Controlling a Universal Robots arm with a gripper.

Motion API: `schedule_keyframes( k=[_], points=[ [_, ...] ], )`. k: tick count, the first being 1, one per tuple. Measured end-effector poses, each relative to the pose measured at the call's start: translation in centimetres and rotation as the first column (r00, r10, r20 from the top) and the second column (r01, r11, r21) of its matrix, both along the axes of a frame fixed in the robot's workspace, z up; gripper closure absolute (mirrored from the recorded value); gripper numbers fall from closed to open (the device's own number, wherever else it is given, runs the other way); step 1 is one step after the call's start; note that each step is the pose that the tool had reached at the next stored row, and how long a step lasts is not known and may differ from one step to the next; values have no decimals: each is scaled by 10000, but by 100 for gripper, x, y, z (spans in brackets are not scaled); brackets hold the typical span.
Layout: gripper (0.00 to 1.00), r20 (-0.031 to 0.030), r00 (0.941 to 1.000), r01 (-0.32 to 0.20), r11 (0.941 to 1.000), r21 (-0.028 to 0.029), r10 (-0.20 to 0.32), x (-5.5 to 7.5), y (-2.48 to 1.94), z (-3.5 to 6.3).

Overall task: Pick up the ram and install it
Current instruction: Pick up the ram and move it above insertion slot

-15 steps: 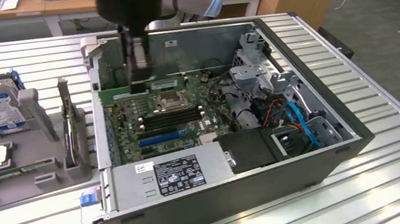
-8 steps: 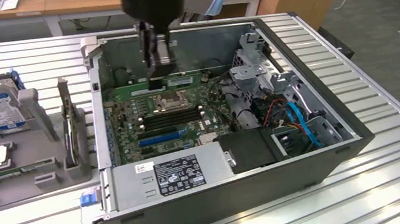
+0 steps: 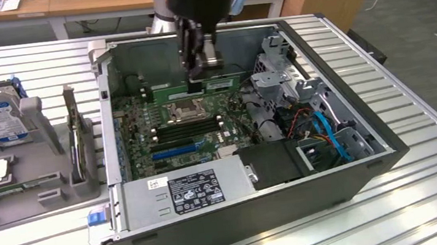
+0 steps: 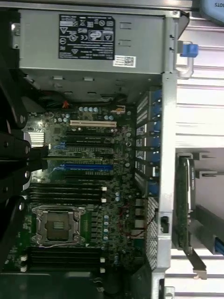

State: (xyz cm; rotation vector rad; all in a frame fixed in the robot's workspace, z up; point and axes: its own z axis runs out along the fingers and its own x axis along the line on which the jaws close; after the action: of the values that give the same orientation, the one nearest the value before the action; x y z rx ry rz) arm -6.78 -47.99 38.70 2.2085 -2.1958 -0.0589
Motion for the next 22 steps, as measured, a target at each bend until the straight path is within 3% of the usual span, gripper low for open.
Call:
schedule_keyframes(
  k=[4,17,22],
  points=[
    [88,0,10000,0,10000,7,0,5,9,-1],
    [88,0,10000,0,10000,-72,0,17,488,-3],
    [88,0,10000,0,10000,-96,0,46,644,-3]
  ],
)
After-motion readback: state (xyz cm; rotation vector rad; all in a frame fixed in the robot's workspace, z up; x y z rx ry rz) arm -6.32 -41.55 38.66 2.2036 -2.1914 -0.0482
